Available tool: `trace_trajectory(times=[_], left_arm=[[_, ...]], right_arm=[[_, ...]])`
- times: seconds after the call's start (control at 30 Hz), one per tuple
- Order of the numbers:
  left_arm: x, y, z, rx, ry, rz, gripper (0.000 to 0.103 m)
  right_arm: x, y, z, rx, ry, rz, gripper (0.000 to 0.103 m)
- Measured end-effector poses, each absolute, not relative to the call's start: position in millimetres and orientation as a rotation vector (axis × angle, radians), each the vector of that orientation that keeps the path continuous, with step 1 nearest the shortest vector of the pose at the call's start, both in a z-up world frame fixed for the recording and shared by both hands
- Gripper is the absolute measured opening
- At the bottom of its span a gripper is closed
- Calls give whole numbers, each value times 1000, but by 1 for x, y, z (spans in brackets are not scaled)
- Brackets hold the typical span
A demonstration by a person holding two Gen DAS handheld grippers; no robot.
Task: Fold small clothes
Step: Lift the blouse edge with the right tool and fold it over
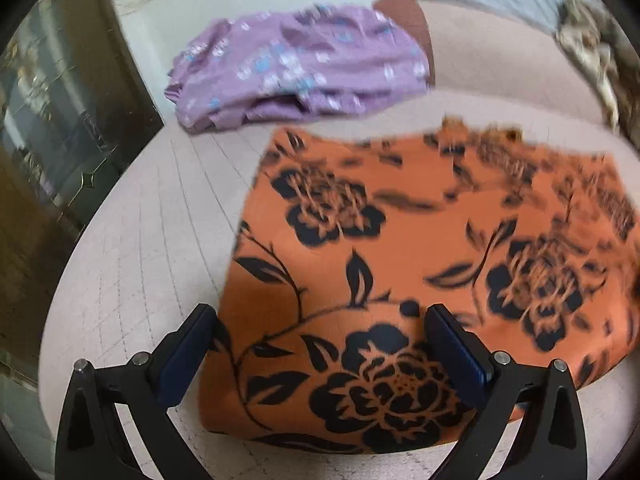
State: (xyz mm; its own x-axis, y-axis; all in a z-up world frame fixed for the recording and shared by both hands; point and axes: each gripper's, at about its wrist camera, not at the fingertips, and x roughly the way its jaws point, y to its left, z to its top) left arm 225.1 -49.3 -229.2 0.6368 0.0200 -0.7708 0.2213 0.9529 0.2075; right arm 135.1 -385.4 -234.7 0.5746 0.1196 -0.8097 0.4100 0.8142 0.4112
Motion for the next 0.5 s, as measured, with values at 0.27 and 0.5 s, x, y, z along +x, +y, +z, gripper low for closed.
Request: trace_trajectory(times=[0.27,0.5], left_arm=[[229,-38,-217,233,835,-78,103],[245,-31,-224,232,876,-19,103]], right_arm=[[156,-389,-206,583,873,-149,41],[251,-430,-231,567,948,-291,43]])
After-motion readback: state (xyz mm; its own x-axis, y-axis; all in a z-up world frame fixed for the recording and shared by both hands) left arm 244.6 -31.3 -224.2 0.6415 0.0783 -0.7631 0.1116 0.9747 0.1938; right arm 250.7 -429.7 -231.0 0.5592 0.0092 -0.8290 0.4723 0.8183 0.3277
